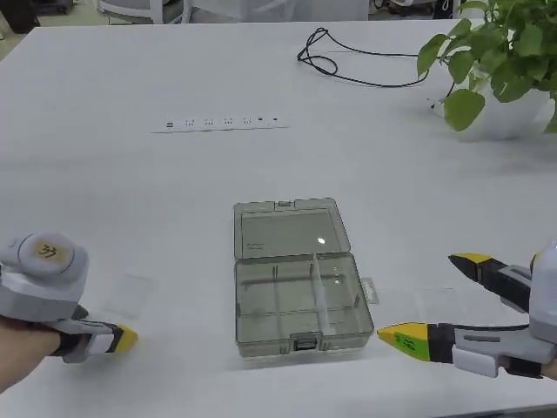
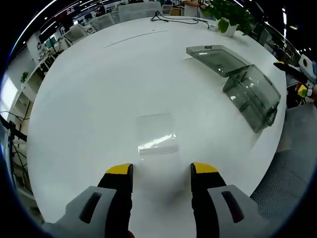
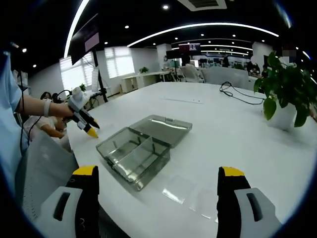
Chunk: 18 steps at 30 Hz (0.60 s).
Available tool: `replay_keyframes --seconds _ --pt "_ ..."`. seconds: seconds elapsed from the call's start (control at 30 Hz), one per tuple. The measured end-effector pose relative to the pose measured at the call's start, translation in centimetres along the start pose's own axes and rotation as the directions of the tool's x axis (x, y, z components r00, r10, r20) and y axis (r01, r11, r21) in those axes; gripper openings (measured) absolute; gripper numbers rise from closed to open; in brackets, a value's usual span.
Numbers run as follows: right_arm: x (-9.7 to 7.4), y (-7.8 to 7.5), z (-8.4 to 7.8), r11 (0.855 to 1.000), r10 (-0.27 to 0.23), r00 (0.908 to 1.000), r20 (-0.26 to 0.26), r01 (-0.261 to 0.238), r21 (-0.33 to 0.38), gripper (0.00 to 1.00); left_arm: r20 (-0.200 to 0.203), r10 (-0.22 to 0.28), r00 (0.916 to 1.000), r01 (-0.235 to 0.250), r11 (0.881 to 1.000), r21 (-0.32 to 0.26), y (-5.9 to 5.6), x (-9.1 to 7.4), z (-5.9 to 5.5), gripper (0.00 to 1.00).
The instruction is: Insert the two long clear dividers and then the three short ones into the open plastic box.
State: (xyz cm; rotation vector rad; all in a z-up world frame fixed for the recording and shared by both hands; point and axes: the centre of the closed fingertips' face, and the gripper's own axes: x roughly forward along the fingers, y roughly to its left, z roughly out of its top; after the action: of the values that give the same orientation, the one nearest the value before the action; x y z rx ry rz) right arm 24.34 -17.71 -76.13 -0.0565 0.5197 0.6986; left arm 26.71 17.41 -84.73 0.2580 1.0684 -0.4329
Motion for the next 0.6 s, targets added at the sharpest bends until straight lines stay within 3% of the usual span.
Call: replay_keyframes --seconds 0.1,0.23,0.6 --pt "0.21 -0.57 -0.29 1.000 -0.006 1.0000 0.008 0.006 0.028 1.00 0.001 0.000 1.0000 0.000 1.000 -0.001 0.02 0.08 0.12 0.40" --pt "0.32 -0.23 -0.39 1.000 0.001 1.0000 0.007 -0.001 0.025 1.00 0.002 -0.003 1.0000 0.003 1.000 0.002 0.06 0.06 0.16 0.33" --pt "0.36 -0.07 -0.62 0.999 0.008 1.0000 0.005 -0.008 0.036 0.99 0.021 0.002 0.9998 -0.001 1.000 -0.015 0.05 -0.06 0.12 0.32"
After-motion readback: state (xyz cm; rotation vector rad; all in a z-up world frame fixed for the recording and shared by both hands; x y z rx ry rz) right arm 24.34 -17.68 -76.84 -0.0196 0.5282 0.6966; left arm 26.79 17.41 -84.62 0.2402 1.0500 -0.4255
